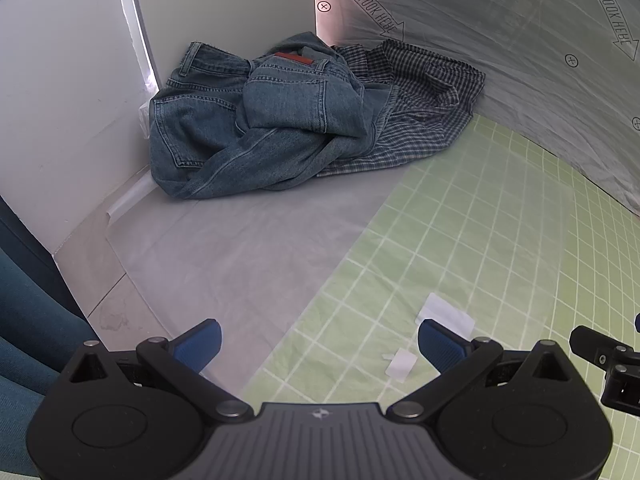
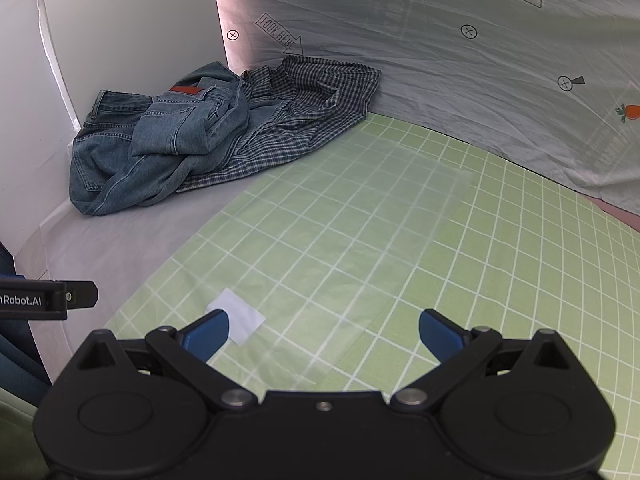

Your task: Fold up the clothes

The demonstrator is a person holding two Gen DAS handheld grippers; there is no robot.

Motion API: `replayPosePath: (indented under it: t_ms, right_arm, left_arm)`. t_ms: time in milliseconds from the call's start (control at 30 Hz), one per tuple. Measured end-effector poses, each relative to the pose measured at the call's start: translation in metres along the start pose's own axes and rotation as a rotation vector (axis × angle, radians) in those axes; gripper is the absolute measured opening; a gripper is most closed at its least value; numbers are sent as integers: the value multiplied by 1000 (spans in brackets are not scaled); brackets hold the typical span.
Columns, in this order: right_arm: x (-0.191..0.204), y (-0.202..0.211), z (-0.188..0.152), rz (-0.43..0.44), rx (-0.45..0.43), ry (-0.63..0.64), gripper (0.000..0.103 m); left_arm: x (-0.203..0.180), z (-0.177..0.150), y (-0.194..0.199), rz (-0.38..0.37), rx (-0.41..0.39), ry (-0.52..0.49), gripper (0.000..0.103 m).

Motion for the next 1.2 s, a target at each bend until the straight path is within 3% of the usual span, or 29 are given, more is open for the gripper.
replayPosePath:
  t_ms: [1200]
  right_arm:
    - [-2, -5, -4, 4, 25, 2, 102]
  left_arm:
    - [0, -11, -6, -20, 34, 13, 103]
Point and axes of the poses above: each gripper's, at about its wrist camera, not at the fingertips, and y roughly against the way its jaws point, x to its left, z to its top, the point moved 9 cm from there along -y, roughly the way its jaws point, and after that the axes turned 15 degrees about -z, right-handed, at the moved point
